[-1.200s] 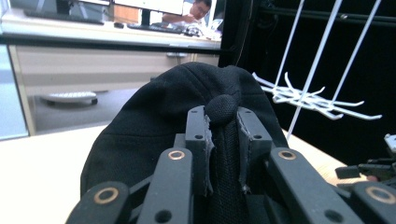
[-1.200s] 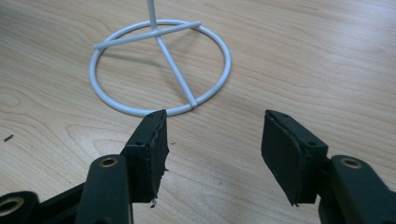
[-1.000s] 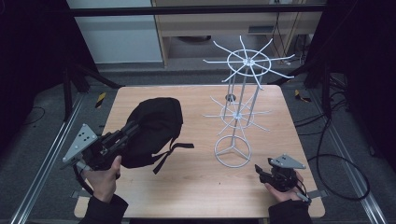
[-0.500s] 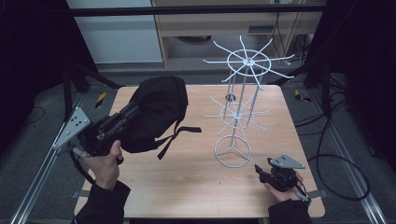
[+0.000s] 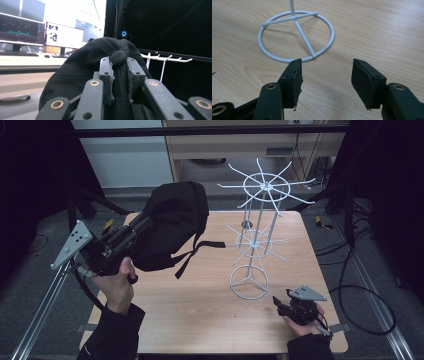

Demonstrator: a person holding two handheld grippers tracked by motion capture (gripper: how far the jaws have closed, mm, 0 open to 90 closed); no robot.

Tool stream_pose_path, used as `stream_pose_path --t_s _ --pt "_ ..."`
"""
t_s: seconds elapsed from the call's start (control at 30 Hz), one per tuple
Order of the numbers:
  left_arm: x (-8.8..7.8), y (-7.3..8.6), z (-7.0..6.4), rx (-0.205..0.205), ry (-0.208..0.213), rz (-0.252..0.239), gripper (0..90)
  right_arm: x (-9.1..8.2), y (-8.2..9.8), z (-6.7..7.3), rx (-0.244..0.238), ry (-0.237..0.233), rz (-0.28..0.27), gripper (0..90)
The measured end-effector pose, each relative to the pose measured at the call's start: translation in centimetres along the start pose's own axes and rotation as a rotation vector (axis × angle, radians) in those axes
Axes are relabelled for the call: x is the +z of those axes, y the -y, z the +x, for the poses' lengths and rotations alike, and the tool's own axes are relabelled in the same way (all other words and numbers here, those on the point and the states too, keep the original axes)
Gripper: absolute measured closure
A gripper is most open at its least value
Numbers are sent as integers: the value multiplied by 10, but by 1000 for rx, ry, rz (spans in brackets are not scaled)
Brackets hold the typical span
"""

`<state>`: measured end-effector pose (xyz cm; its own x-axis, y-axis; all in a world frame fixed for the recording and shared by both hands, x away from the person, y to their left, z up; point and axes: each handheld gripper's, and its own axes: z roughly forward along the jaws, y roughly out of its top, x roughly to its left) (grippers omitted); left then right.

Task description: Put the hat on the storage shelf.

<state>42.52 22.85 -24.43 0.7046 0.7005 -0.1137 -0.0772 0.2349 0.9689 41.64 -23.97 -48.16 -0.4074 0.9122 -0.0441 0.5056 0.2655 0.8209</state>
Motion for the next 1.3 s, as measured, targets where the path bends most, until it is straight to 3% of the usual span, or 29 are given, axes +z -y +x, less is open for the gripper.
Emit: stream_pose_path --t_s 0.4,0.6,0.93,1.1,1.3 --pt "9 -14 -2 -21 16 -62 770 0 0 0 -1 0 0 425" --pt "14 -23 -8 -13 33 -79 770 0 0 0 -1 1 2 425" --pt "31 -25 -16 -17 75 -79 771 0 0 0 2 -2 5 423" --pt "42 -22 -16 -40 98 -71 770 0 0 0 2 -3 5 424" --pt "54 -15 -19 -33 118 -49 770 0 0 0 1 -4 5 424"
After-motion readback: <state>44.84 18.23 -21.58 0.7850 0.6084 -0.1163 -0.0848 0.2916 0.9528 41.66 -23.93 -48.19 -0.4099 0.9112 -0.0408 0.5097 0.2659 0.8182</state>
